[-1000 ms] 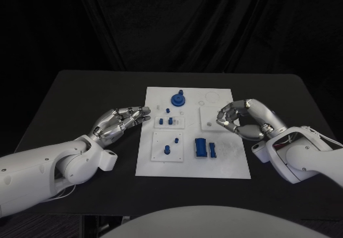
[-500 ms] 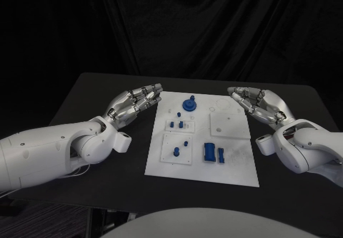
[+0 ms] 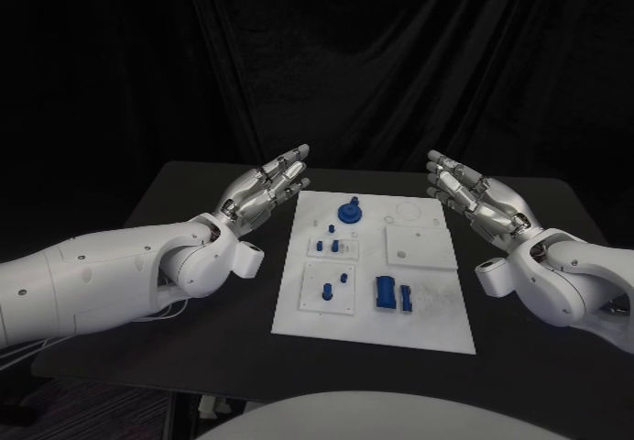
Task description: Assemble the parts on the task board
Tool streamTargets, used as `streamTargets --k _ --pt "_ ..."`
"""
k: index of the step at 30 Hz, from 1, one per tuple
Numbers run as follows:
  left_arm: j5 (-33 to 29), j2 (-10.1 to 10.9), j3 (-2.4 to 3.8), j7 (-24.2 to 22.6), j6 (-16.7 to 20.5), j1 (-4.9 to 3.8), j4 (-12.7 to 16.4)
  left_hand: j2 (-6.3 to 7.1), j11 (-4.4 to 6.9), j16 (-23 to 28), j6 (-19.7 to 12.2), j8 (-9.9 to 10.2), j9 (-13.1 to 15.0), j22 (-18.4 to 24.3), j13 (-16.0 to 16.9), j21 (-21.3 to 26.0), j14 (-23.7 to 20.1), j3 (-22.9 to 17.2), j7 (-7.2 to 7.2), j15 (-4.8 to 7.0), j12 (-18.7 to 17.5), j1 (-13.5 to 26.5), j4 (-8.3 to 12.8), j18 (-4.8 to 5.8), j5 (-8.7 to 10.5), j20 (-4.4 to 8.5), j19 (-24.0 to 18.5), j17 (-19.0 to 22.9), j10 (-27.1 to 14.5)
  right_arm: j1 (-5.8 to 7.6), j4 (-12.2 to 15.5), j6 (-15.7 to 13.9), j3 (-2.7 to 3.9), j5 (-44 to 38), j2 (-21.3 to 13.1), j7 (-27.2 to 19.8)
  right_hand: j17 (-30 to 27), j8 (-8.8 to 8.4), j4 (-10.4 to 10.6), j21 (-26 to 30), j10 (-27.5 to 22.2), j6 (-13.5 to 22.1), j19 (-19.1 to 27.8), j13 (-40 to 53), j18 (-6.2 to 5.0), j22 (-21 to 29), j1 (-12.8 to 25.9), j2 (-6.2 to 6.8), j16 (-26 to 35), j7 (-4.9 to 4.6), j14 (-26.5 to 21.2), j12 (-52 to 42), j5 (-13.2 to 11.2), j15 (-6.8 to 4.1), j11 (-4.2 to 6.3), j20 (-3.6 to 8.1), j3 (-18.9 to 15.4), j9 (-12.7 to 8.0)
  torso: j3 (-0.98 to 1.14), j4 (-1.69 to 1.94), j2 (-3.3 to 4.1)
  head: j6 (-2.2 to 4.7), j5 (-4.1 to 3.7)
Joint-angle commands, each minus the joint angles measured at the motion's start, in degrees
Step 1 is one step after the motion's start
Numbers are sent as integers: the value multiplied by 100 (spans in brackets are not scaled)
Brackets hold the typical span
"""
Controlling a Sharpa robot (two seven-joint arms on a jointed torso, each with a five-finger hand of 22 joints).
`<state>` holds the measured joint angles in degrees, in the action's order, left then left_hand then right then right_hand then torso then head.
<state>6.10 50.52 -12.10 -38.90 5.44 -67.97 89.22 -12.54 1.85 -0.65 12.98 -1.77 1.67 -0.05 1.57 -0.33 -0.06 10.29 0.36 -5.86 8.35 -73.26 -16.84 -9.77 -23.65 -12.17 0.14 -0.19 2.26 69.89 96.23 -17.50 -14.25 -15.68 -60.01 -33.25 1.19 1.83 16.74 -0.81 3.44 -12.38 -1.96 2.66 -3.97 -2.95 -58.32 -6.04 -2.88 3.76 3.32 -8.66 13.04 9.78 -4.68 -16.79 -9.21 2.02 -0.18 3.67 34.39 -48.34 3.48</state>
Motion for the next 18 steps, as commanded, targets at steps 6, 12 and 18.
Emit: streamTargets --k 6,12,18 --pt "-14 -48 13 8 60 10 -33 393 -185 65 -457 177 -167 5 -157 33 6 -282 -36 176 -283 2486 561 293 825 409 -14 19 -226 -52 -31 90 18 94 2 -69 -119 -183 -893 81 -344 658 196 -266 397 295 3005 604 288 -376 -332 447 -695 -521 468 898 457 -202 15 -34 -30 -14 33" --pt "-81 -108 147 109 485 96 -21 579 -185 65 -640 177 -167 5 -157 33 6 -451 -36 586 -406 3543 802 393 1161 589 -14 19 -226 -194 -123 -336 236 322 238 -5 -119 -183 -1674 81 -344 1238 196 -266 397 295 4915 604 288 -376 -332 866 -1304 -978 468 1679 921 -202 16 -84 -74 199 -24" --pt "-219 -232 425 318 1370 275 3 730 -185 65 -775 177 -167 5 -157 33 6 -593 -36 586 -835 4392 988 518 1433 718 -14 19 -226 -490 -315 -1220 688 796 730 128 -119 -183 -1674 81 -344 1238 196 -266 397 295 5832 604 288 -376 -332 866 -1304 -978 468 1679 921 -202 17 -189 -165 641 -144"
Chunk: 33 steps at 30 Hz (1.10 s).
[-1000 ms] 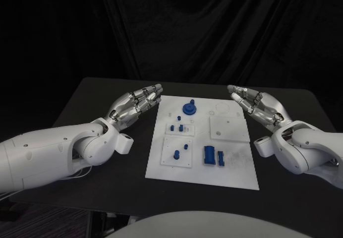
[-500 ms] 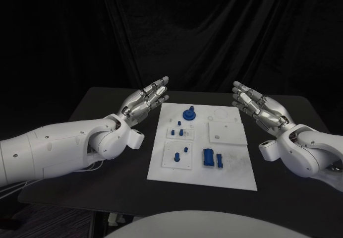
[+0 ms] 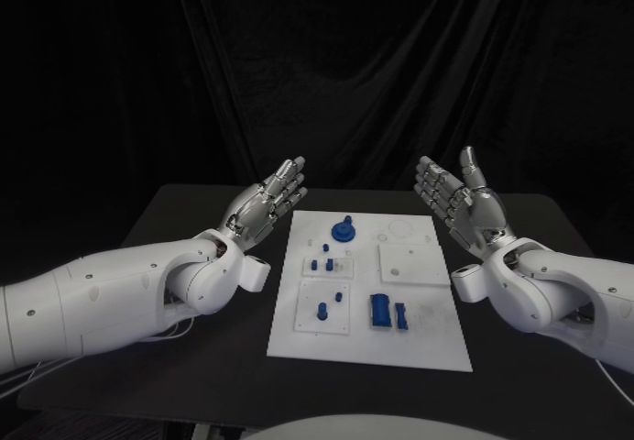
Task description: Assemble the parts on the task board
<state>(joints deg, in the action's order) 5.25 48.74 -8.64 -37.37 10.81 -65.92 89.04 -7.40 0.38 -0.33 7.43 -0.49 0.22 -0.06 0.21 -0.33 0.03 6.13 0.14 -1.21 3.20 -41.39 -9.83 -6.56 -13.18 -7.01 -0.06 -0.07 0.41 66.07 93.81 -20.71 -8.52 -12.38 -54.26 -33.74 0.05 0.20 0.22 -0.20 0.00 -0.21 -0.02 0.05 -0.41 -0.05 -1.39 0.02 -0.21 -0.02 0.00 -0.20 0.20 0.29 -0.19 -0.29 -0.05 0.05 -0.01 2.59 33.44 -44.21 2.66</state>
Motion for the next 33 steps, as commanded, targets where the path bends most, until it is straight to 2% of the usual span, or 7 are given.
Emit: streamTargets --k 1,5,6,7,12,13,33 --pt "-161 -78 133 207 1007 105 26 237 -38 33 -244 49 -22 6 -21 33 -3 -190 -14 121 -320 1320 321 196 422 225 6 7 -41 -166 -110 -1069 202 557 251 202 -5 -20 -22 20 0 21 2 -5 41 5 139 -2 21 2 0 20 -20 -29 19 29 5 -5 0 -101 -88 315 -86" --pt "-286 -190 385 396 1806 267 49 315 -38 33 -321 49 -22 6 -21 33 -3 -613 -14 121 -320 1770 438 237 565 291 6 7 -41 -380 -249 -1710 530 900 607 299 -5 -20 -22 20 0 21 2 -5 41 5 139 -2 21 2 0 20 -20 -29 19 29 5 -5 0 -179 -156 645 -175" --pt "-314 -215 440 439 1984 303 54 327 -38 33 -327 49 -22 6 -21 33 -3 -613 -14 121 -320 1835 452 656 586 701 6 7 -41 -418 -274 -1824 588 961 670 316 -5 -20 -22 20 0 21 2 -5 41 5 139 -2 21 2 0 20 -20 -29 19 29 5 -5 1 -193 -168 704 -191" --pt "-340 -239 493 478 2149 336 58 740 -38 33 -332 49 -22 6 -21 33 -3 -613 -14 121 -320 1932 472 656 616 701 6 7 -41 -452 -295 -1924 639 1015 726 331 -5 -20 -22 20 0 21 2 -5 41 5 139 -2 21 2 0 20 -20 -29 19 29 5 -5 1 -205 -179 756 -205" --pt "-453 -340 720 649 2871 482 78 740 -38 33 -743 49 -22 6 -21 33 -3 -613 -14 121 -320 2355 579 656 751 701 6 7 -41 -573 -373 -2285 824 1208 926 386 -5 -20 -22 20 0 21 2 -5 41 5 139 -2 21 2 0 20 -20 -29 19 29 5 -5 1 -250 -218 948 -257" --pt "-468 -353 750 671 2967 502 81 740 -38 33 -743 49 -22 6 -21 33 -3 -613 -14 121 -320 2427 983 656 774 701 6 7 -41 -583 -380 -2314 839 1224 943 390 -5 -20 -22 20 0 21 2 -5 41 5 139 -2 21 2 0 20 -20 -29 19 29 5 -5 1 -254 -222 965 -262" --pt "-525 -405 864 758 3331 575 91 740 -38 33 -743 49 -22 6 -21 33 -3 -613 -14 121 -320 3373 983 656 1318 701 6 7 -41 -591 -386 -2340 852 1238 957 394 -5 -20 -22 20 0 21 2 -5 41 5 139 -2 21 2 0 20 -20 -29 19 29 5 -5 1 -259 -226 983 -266"
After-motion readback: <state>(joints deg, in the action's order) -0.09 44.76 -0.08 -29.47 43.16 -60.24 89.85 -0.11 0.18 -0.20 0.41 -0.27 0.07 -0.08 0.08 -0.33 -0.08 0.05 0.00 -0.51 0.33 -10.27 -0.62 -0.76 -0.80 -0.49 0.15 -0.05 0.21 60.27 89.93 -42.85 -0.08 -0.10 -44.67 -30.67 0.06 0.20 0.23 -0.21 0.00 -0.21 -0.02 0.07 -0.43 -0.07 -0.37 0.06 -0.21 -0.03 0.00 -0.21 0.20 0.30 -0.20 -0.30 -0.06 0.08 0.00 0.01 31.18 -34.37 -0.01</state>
